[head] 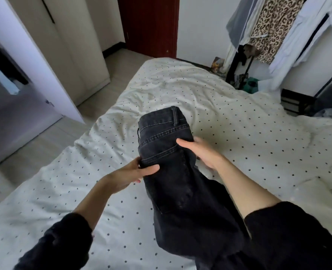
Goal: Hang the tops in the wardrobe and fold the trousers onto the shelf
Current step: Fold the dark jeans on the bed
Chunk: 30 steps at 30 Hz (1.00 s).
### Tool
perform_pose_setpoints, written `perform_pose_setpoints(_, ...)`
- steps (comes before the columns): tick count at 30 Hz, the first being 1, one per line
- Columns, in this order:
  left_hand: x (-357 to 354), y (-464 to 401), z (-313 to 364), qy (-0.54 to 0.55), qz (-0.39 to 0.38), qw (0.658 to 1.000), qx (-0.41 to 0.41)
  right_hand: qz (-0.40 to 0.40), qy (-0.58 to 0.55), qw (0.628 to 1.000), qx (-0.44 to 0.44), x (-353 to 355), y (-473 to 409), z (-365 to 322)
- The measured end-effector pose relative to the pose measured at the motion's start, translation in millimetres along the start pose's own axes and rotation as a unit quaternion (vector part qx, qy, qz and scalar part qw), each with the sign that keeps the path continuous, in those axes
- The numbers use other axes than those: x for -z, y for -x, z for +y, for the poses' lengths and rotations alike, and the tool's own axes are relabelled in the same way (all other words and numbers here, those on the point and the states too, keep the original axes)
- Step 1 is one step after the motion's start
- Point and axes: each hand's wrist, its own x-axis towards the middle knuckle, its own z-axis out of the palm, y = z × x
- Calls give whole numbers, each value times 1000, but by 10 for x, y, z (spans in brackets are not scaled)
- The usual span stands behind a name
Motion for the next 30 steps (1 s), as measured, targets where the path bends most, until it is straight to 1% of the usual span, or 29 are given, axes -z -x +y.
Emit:
perform_pose_setpoints(2,187,10,-270,0,32,994,103,16,119,993,1,-242,-132,104)
perform_pose_setpoints(4,338,-6,-534,6,80,983,167,9,211,977,4,-399,-207,162)
perform_pose_setpoints(5,432,-4,-652,29,106,979,172,5,243,970,3,-492,-263,158)
perform_pose_setpoints(8,641,-77,-748,122,202,963,128,7,257,966,2,-512,-390,196)
perform_pose_setpoints(9,702,-116,-737,148,220,957,118,12,258,966,16,-540,-427,177)
perform_pose_setpoints(12,831,-293,-673,195,210,953,97,5,267,964,12,-577,-584,161)
perform_pose_setpoints(14,888,-416,-641,217,211,947,108,-2,268,963,-15,-593,-680,177)
perform_pose_setpoints(17,928,-533,-627,275,195,933,126,-40,255,965,-34,-671,-786,235)
perform_pose_setpoints(19,923,-567,-623,277,195,935,109,-43,239,969,-35,-693,-806,250)
perform_pose_setpoints(21,891,-572,-601,247,237,937,78,-16,220,975,-29,-679,-820,237)
perform_pose_setpoints(23,826,-518,-526,236,260,936,38,-3,176,984,-33,-621,-762,151)
perform_pose_setpoints(25,825,-442,-397,238,271,933,-5,-22,122,991,-42,-574,-651,-34)
perform_pose_setpoints(27,863,-328,-175,225,279,932,-53,-45,107,993,-20,-498,-490,-276)
perform_pose_setpoints(29,876,-190,136,182,278,938,-102,-44,113,993,16,-405,-227,-586)
perform_pose_setpoints(30,855,-117,297,161,275,940,-123,-30,114,993,31,-332,-96,-713)
